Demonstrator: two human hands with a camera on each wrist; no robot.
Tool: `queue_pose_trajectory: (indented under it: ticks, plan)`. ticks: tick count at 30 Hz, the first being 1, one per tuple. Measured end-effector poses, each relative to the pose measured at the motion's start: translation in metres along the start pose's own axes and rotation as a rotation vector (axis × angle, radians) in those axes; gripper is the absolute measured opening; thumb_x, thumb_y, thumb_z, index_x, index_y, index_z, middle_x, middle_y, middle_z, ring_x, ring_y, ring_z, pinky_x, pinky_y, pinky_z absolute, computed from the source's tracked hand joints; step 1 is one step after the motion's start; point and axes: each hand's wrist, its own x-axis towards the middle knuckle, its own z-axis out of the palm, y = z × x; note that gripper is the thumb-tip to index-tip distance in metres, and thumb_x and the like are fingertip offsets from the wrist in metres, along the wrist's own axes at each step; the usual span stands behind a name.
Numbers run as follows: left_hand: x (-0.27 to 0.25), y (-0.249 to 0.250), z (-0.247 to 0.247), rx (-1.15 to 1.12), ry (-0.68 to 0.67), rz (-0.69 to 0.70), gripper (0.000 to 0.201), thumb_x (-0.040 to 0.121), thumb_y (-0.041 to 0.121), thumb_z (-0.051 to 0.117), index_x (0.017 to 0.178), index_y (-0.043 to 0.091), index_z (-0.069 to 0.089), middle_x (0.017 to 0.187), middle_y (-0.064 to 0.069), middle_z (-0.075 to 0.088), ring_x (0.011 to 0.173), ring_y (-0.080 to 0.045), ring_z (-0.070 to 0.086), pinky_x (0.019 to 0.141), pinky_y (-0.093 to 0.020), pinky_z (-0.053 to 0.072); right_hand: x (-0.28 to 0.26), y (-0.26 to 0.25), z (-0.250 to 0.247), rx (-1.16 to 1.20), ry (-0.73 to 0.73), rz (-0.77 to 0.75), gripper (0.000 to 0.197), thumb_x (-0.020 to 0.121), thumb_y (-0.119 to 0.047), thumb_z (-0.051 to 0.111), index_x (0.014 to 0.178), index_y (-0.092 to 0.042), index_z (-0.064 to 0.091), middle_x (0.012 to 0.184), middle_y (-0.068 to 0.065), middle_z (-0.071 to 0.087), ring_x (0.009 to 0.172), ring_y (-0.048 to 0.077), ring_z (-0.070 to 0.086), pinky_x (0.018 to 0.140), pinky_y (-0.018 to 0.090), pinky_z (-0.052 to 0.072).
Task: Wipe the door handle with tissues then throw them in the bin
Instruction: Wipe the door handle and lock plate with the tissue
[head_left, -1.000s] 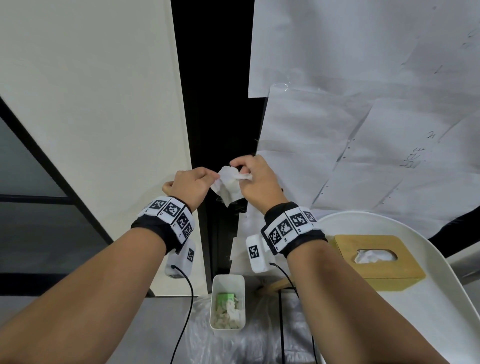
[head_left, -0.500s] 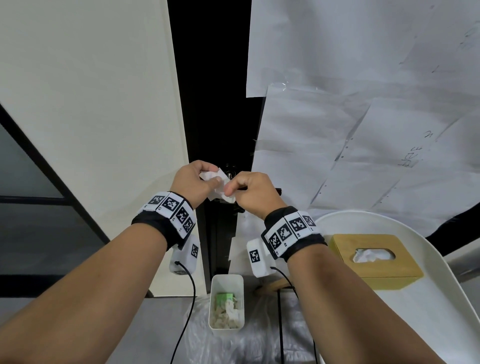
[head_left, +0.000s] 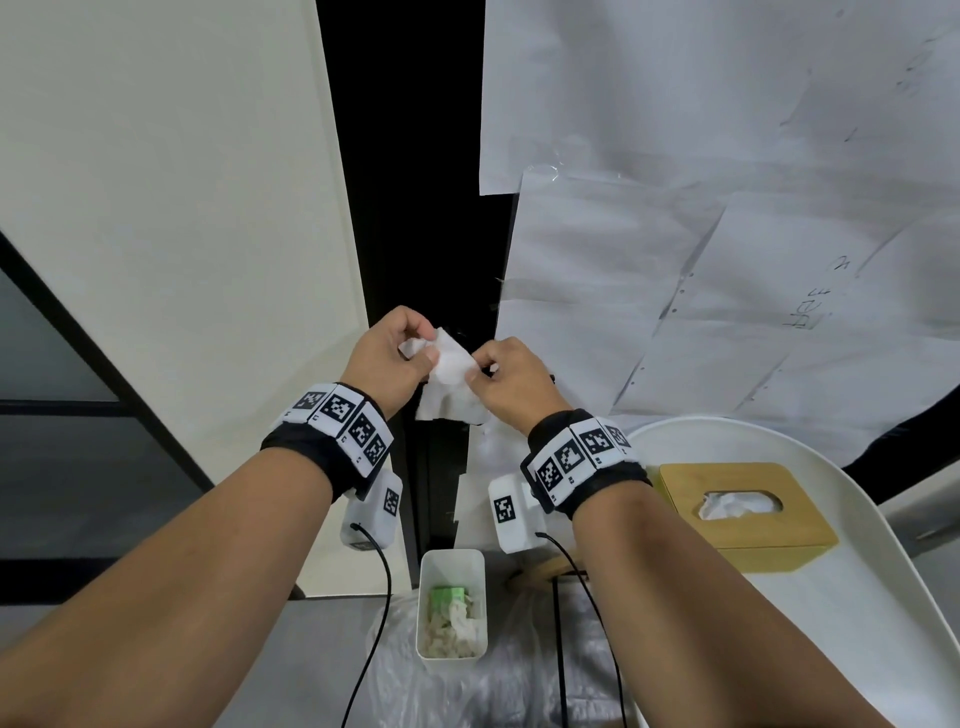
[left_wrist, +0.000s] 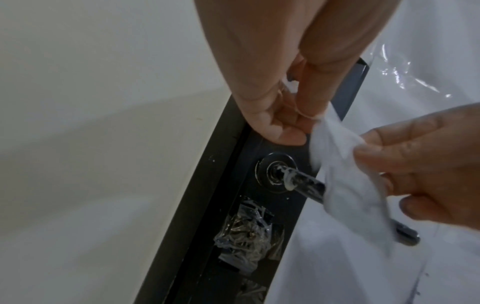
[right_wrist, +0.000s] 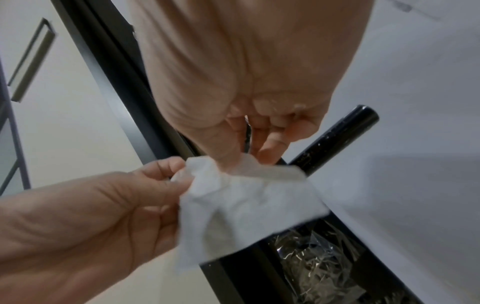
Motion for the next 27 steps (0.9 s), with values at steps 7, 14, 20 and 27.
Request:
queue_pose_trajectory:
  ticks: [7, 14, 20, 27]
  plan:
    - [-0.007, -0.003, 0.014, 0.309, 0.024, -0.055, 0.012, 0.087, 0.021, 0.064, 0.097, 0.021, 0.072, 0.093, 0.006, 0.06, 0.079, -0.008, 0.056, 0.075, -0.02, 0.044, 0.007, 0.01, 0.003, -0.13, 0.069, 0.093, 0.004, 0.089, -0.023, 0.054, 0.088, -0.023, 0.058, 0.081, -0.002, 0.062, 0.079, 0.018, 0.061, 0.076, 0.038, 0.054]
    - [-0.006, -0.009, 0.029, 0.511, 0.102, -0.065, 0.031, 0.077, 0.035, 0.077, 0.097, 0.012, 0.073, 0.11, -0.001, 0.055, 0.097, -0.016, 0.057, 0.081, -0.023, 0.045, 0.01, 0.018, 0.012, -0.147, 0.133, 0.011, 0.01, 0.087, -0.012, 0.059, 0.087, -0.019, 0.051, 0.093, 0.001, 0.05, 0.078, 0.02, 0.055, 0.077, 0.039, 0.052]
    - [-0.01, -0.014, 0.045, 0.434, 0.094, 0.075, 0.016, 0.087, 0.008, 0.064, 0.097, 0.014, 0.075, 0.096, 0.003, 0.05, 0.091, -0.015, 0.053, 0.084, -0.027, 0.049, 0.017, 0.022, 0.003, -0.16, 0.132, -0.002, 0.014, 0.088, -0.005, 0.053, 0.084, -0.012, 0.063, 0.1, 0.004, 0.048, 0.083, 0.024, 0.059, 0.078, 0.035, 0.052]
    - [-0.009, -0.014, 0.061, 0.454, 0.124, -0.002, 0.031, 0.078, 0.037, 0.074, 0.098, 0.014, 0.072, 0.106, 0.0, 0.05, 0.095, -0.014, 0.053, 0.084, -0.024, 0.046, 0.019, 0.036, -0.022, -0.403, -0.03, 0.085, 0.031, 0.089, -0.005, 0.049, 0.11, -0.018, 0.067, 0.115, 0.01, 0.051, 0.104, 0.029, 0.058, 0.085, 0.037, 0.05]
